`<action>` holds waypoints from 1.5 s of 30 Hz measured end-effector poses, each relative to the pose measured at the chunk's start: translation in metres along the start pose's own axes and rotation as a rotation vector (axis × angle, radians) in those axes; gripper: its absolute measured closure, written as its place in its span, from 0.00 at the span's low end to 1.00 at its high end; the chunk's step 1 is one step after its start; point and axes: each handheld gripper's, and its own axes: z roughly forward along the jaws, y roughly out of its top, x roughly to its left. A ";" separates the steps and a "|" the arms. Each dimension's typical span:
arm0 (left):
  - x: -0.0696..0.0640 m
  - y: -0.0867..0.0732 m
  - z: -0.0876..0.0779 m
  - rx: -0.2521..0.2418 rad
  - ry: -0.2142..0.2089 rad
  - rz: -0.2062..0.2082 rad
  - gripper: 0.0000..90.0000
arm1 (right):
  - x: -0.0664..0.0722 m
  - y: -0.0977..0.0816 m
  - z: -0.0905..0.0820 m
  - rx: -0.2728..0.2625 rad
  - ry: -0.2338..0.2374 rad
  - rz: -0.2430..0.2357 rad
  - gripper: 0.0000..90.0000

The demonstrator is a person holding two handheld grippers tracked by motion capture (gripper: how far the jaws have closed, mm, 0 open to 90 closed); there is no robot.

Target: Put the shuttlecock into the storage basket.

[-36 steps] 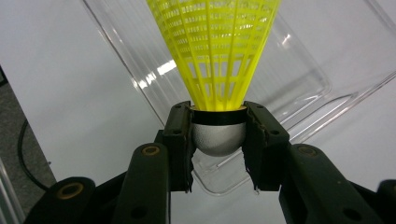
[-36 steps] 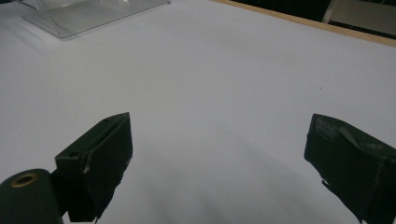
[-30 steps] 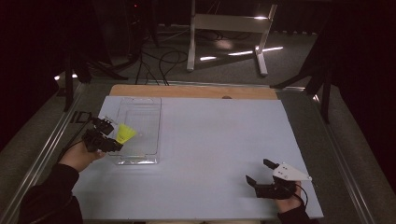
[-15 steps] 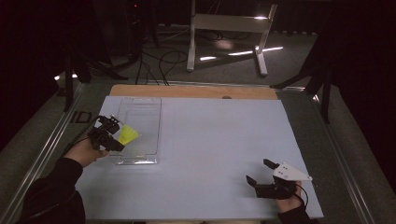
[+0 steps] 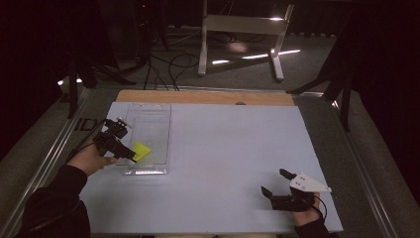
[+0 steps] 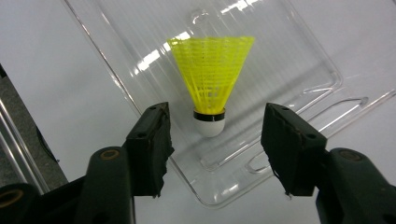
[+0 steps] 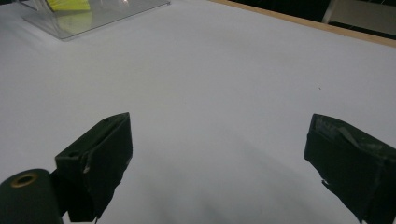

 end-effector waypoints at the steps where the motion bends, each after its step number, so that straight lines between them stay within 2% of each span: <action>1: 0.000 0.000 0.000 0.000 0.000 0.000 0.44 | 0.000 0.000 0.000 0.000 -0.001 -0.001 0.09; 4: -0.003 0.001 -0.002 -0.018 -0.014 -0.006 0.38 | 0.000 0.000 0.000 0.000 -0.001 0.002 0.09; 8: -0.005 0.002 -0.004 -0.027 -0.011 0.003 0.32 | 0.000 0.000 0.000 -0.001 -0.003 0.000 0.09; 13: -0.008 0.003 -0.005 -0.036 -0.015 -0.003 0.20 | 0.000 0.000 0.000 -0.001 -0.006 0.000 0.09; 15: -0.008 0.004 -0.007 -0.052 -0.049 -0.010 0.17 | 0.000 0.000 0.000 -0.001 -0.006 0.000 0.09; 17: -0.008 0.005 -0.008 -0.062 -0.059 -0.008 0.12 | 0.000 0.000 0.000 0.000 -0.007 -0.001 0.09; 18: -0.009 0.005 -0.009 -0.067 -0.080 0.017 0.10 | 0.000 0.000 0.000 -0.001 -0.007 0.001 0.09; 19: -0.009 0.005 -0.009 -0.067 -0.080 0.017 0.08 | 0.000 0.000 0.000 -0.002 -0.007 -0.001 0.09; 20: -0.011 0.005 -0.010 -0.066 -0.087 0.043 0.03 | 0.000 0.000 0.000 -0.002 -0.006 0.000 0.09; 21: -0.011 0.005 -0.010 -0.066 -0.087 0.043 0.01 | 0.000 0.000 -0.001 -0.002 -0.006 0.001 0.09; 22: -0.012 0.006 -0.011 -0.076 -0.105 0.045 0.00 | 0.000 0.000 -0.001 -0.002 -0.007 0.000 0.09; 25: -0.012 0.006 -0.013 -0.087 -0.105 0.046 0.00 | 0.000 0.000 -0.001 -0.002 -0.006 0.003 0.09; 26: -0.013 0.006 -0.014 -0.104 -0.112 0.049 0.00 | 0.000 0.000 0.000 -0.002 -0.005 0.002 0.09; 29: -0.015 0.007 -0.015 -0.124 -0.121 0.069 0.00 | 0.000 0.000 -0.001 -0.001 -0.008 0.000 0.09; 31: -0.015 0.007 -0.015 -0.124 -0.127 0.073 0.00 | 0.000 0.000 -0.001 -0.002 -0.007 0.002 0.09; 32: -0.018 0.008 -0.015 -0.126 -0.130 0.100 0.00 | 0.000 0.000 0.000 -0.001 -0.006 0.004 0.09; 33: -0.019 0.008 -0.015 -0.125 -0.135 0.106 0.00 | 0.000 0.000 0.000 -0.001 -0.006 0.003 0.09; 39: -0.028 0.013 -0.015 -0.134 -0.126 0.150 0.00 | -0.001 0.000 0.000 0.000 -0.005 0.004 0.09; 45: -0.037 0.019 -0.017 -0.157 -0.128 0.172 0.00 | -0.001 0.000 -0.001 -0.001 -0.006 0.001 0.09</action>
